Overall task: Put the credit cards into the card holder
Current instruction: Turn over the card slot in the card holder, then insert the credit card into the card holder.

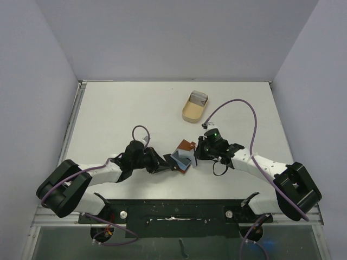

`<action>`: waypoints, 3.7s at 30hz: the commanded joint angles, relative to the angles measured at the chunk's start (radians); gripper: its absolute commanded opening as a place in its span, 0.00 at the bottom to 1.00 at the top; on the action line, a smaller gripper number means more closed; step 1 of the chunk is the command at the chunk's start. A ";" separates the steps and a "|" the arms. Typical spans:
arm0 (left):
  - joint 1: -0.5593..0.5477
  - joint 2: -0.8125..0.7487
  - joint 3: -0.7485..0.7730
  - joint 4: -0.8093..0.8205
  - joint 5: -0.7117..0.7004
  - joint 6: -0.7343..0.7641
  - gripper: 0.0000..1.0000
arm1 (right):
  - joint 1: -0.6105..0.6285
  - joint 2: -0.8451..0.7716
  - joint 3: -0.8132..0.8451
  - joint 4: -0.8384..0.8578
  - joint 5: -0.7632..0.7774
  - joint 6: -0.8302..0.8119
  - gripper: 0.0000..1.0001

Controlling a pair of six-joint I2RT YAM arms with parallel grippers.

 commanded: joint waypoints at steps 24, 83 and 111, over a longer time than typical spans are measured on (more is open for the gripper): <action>-0.004 0.019 0.131 0.001 0.057 0.142 0.00 | 0.220 -0.002 -0.011 0.078 -0.026 0.188 0.00; 0.007 0.164 0.239 -0.119 0.120 0.325 0.00 | -0.033 0.012 0.229 -0.023 -0.083 0.030 0.00; 0.151 0.244 0.392 -0.298 0.339 0.553 0.00 | -0.035 0.155 0.140 0.030 -0.095 -0.027 0.00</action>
